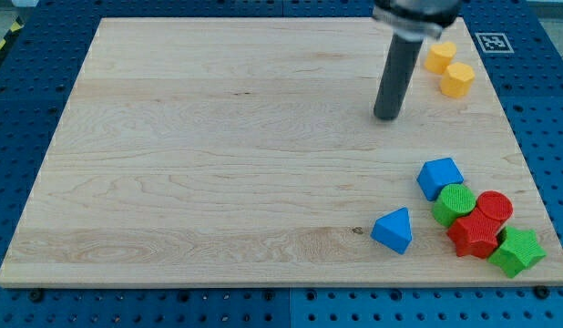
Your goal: Slightly move the blue triangle
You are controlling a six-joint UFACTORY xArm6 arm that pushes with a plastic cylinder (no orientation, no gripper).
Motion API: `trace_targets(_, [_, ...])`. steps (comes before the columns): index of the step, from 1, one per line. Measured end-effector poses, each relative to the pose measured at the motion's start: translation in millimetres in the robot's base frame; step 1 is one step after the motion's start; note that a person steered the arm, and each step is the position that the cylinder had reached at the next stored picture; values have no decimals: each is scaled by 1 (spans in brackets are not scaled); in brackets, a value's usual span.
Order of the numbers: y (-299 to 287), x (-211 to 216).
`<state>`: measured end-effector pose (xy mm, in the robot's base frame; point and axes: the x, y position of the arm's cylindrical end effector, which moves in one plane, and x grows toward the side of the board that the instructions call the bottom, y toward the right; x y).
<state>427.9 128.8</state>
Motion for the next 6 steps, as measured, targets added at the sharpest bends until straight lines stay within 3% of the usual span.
trace_targets(1, [-16, 69])
trace_targets(2, [-15, 109])
trace_targets(6, [50, 133])
